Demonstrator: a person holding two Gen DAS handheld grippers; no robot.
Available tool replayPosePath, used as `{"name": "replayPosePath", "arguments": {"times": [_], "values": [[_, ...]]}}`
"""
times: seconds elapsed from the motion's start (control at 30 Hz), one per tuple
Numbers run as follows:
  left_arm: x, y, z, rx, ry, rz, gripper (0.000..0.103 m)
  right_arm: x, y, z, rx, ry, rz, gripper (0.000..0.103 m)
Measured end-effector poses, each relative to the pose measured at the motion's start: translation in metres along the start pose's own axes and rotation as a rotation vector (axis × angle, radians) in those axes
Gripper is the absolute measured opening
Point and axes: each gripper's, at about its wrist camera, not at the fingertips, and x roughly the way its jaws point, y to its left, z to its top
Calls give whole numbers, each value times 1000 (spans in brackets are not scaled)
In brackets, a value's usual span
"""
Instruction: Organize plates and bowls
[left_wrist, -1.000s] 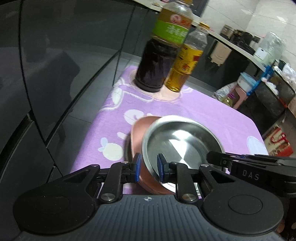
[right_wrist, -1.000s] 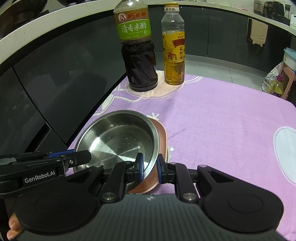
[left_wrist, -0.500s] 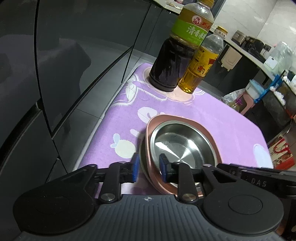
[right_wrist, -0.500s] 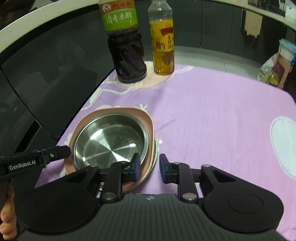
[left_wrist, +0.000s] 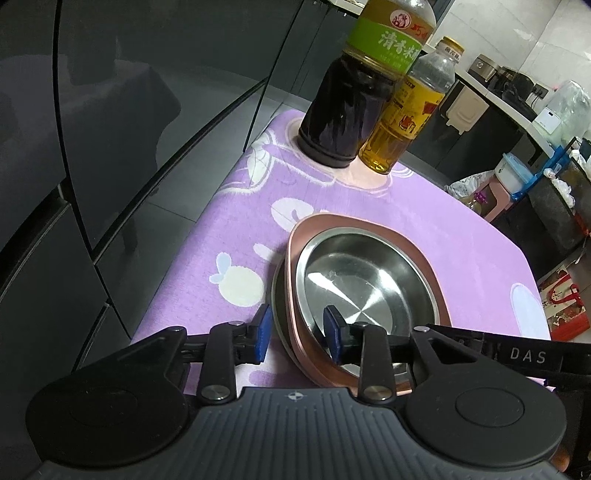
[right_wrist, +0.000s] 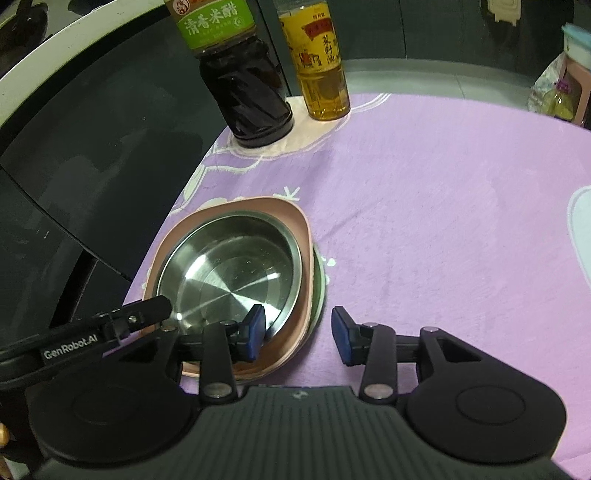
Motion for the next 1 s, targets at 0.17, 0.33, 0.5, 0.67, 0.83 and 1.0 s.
{"name": "replayPosePath", "arguments": {"times": [0.17,0.33,0.5,0.67,0.83,1.0], "values": [[7,0,1,-4,11,7,31,8,-4,2,22,31,33,38],[14,0,0,-8,24,10,34,16,-7,4,40,55,51,38],[15,-5,-1,23,10,20,35,20,-9,6,39,62,61,38],[15,-13,-5,74,-7,42,35,22,-8,6,12,48,54,39],[12,-18,-7,96,-18,63,35,23,0,0,-55,21,11,37],[-5,-23,-4,87,-55,49,34,9,-1,-2,-52,-23,23,37]]}}
